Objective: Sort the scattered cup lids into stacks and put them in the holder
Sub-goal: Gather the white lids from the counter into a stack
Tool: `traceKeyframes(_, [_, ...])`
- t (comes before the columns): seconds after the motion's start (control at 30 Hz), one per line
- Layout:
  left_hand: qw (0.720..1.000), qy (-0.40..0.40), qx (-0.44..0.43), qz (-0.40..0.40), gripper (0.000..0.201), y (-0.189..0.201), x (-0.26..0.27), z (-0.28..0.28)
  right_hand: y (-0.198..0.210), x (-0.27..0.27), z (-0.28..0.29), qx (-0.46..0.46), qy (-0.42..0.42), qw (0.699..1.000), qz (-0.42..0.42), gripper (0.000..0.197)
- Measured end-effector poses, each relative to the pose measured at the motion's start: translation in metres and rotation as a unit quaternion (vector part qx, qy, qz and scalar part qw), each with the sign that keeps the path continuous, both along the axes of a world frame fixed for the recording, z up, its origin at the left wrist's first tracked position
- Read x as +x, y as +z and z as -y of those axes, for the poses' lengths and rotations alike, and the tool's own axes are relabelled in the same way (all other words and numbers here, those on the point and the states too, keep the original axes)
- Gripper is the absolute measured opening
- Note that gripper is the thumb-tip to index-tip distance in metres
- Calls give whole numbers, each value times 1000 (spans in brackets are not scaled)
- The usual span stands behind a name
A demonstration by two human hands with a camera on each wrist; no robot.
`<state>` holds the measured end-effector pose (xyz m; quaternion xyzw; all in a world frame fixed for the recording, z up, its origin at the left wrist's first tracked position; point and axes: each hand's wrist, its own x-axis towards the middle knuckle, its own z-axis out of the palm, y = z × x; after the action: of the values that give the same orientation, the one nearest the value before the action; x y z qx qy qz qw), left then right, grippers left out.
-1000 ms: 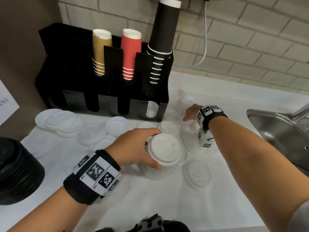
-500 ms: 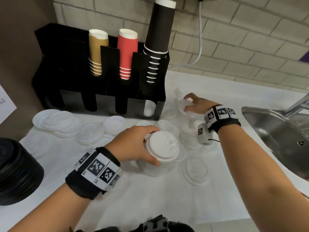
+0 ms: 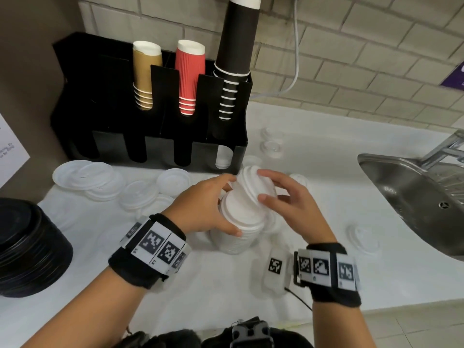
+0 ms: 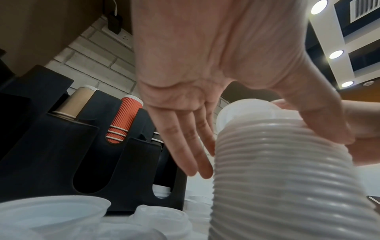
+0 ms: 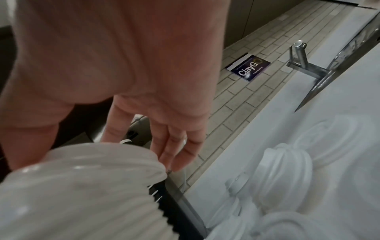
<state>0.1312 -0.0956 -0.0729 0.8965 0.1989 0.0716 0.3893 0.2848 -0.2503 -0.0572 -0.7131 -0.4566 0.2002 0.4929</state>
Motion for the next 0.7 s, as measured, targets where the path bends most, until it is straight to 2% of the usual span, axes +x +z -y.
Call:
traceKeyframes(0.1, [1000, 3, -5, -11, 122, 0, -2, 1, -3, -11, 8, -8, 7, 1000, 28, 42])
traceKeyframes(0.2, [1000, 3, -9, -7, 130, 1, -3, 2, -5, -17, 10, -29, 8, 997, 67, 45])
traceKeyframes(0.7, [1000, 3, -5, 14, 134, 0, -4, 3, 6, -34, 1, -117, 33, 982, 141, 48])
